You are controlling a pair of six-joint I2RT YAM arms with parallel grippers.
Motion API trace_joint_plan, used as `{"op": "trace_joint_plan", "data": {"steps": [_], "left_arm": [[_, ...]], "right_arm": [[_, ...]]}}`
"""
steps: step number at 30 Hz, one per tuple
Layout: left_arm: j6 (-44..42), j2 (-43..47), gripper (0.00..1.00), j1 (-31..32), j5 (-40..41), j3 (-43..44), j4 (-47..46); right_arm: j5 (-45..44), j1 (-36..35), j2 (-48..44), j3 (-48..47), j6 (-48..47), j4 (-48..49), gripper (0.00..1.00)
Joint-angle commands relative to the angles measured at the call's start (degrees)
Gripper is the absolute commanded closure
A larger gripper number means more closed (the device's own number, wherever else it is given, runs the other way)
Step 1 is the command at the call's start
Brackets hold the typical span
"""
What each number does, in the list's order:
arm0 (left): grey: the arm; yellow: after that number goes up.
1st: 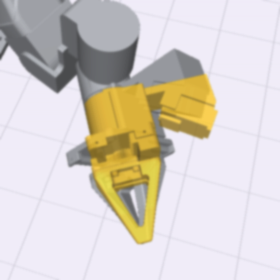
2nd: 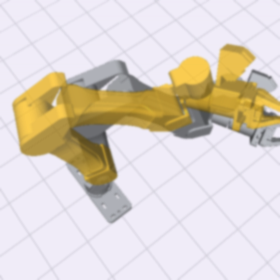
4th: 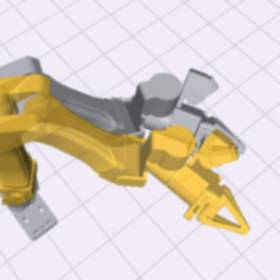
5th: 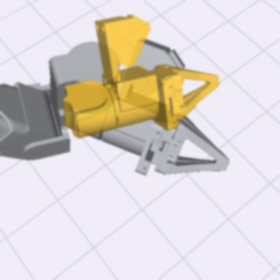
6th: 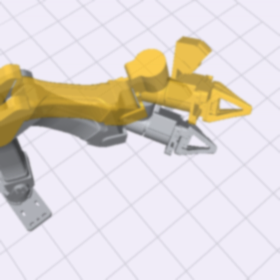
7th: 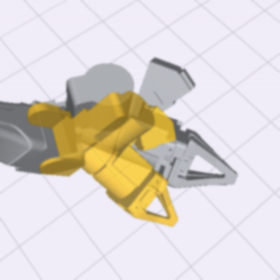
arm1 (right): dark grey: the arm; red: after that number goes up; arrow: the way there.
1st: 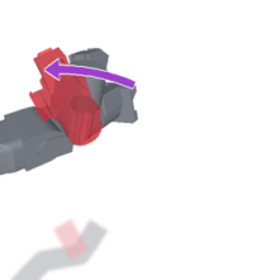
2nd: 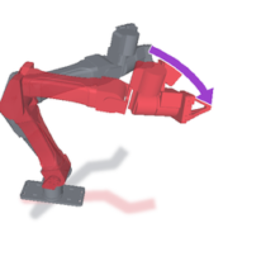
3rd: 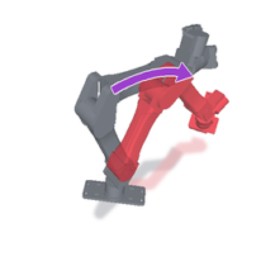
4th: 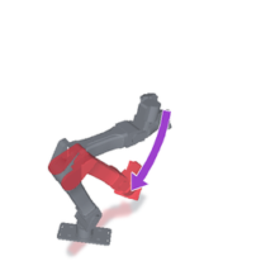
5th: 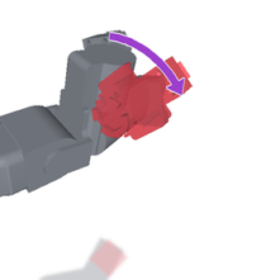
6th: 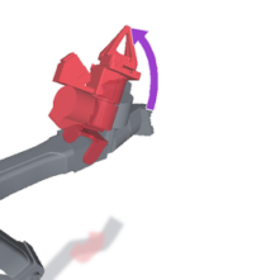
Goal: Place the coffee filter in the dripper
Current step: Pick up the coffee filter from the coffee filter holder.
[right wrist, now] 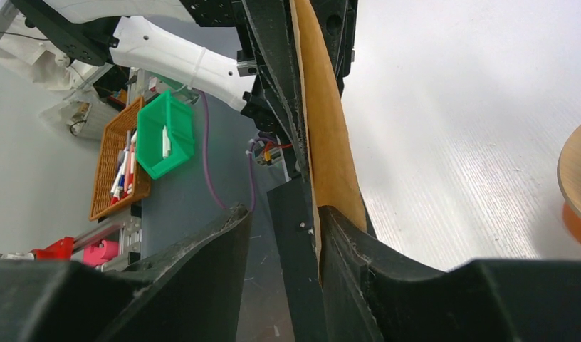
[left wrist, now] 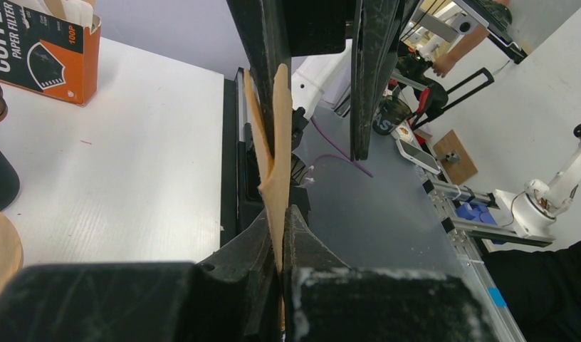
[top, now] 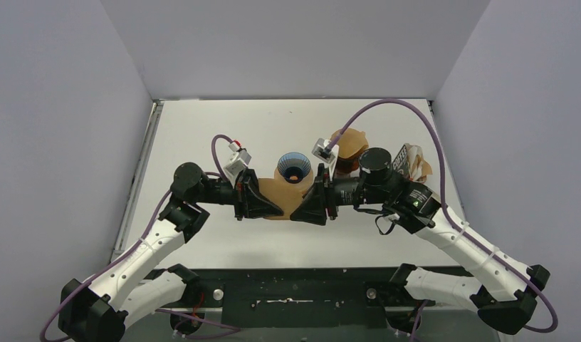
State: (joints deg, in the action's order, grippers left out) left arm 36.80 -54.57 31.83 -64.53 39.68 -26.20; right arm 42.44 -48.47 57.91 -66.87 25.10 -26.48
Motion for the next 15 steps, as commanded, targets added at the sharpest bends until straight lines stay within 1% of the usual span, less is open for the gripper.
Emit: {"op": "trace_joint_plan", "data": {"steps": [1, 8, 15], "left_arm": [[-0.6, 0.5, 1.00, 0.2, -0.5, 2.4, -0.4], [0.2, 1.1, 1.00, 0.3, -0.9, 1.9, -1.5], [0.7, 1.3, 1.00, 0.6, -1.2, 1.7, -2.2]], "right_arm": [[-2.9, -1.5, 0.9, -1.4, -1.5, 2.8, 0.61], [-5.5, -2.7, 1.8, -1.7, -2.9, 4.6, 0.64], [-6.4, -3.0, 2.0, -2.2, -3.0, 7.4, 0.69]]}}
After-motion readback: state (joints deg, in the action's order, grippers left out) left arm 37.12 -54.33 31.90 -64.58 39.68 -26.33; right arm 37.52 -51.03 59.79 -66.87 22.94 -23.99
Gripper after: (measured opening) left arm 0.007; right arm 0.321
